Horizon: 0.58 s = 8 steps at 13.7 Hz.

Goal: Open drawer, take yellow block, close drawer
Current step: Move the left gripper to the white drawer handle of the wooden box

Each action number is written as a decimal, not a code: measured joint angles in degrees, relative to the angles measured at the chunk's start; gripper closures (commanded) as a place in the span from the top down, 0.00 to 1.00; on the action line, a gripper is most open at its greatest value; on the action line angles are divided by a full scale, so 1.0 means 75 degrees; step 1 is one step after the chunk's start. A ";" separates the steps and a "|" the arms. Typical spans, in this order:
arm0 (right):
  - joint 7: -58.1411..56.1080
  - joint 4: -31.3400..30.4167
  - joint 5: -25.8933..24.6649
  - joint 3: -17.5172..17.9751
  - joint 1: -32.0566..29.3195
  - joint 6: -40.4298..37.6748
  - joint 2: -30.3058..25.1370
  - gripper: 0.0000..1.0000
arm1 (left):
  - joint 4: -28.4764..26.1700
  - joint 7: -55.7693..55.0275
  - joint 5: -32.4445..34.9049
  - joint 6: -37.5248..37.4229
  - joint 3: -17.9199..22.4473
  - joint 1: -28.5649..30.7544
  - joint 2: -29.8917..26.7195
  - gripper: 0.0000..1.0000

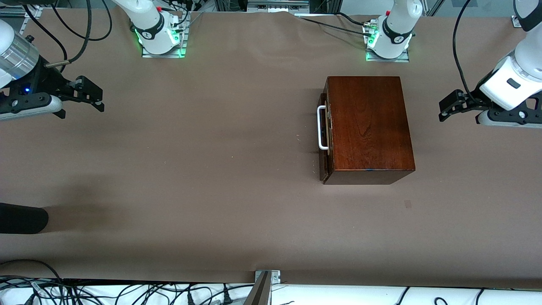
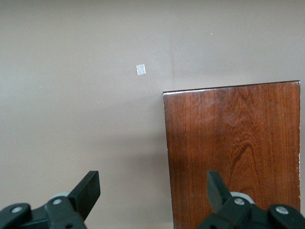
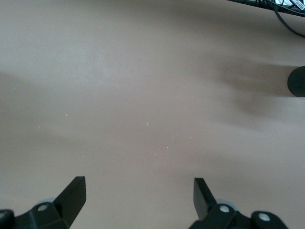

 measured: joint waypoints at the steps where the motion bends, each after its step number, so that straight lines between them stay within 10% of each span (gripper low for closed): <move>1: 0.0000 0.0000 0.0000 0.0001 0.0000 0.0000 0.0000 1.00 | -0.0011 0.0006 0.0000 0.0006 0.0001 0.0001 -0.0008 1.00; 8: 0.0000 0.0000 0.0001 0.0015 0.0001 0.0000 -0.0004 1.00 | -0.0030 0.0029 -0.0004 -0.0005 0.0003 0.0022 0.0097 1.00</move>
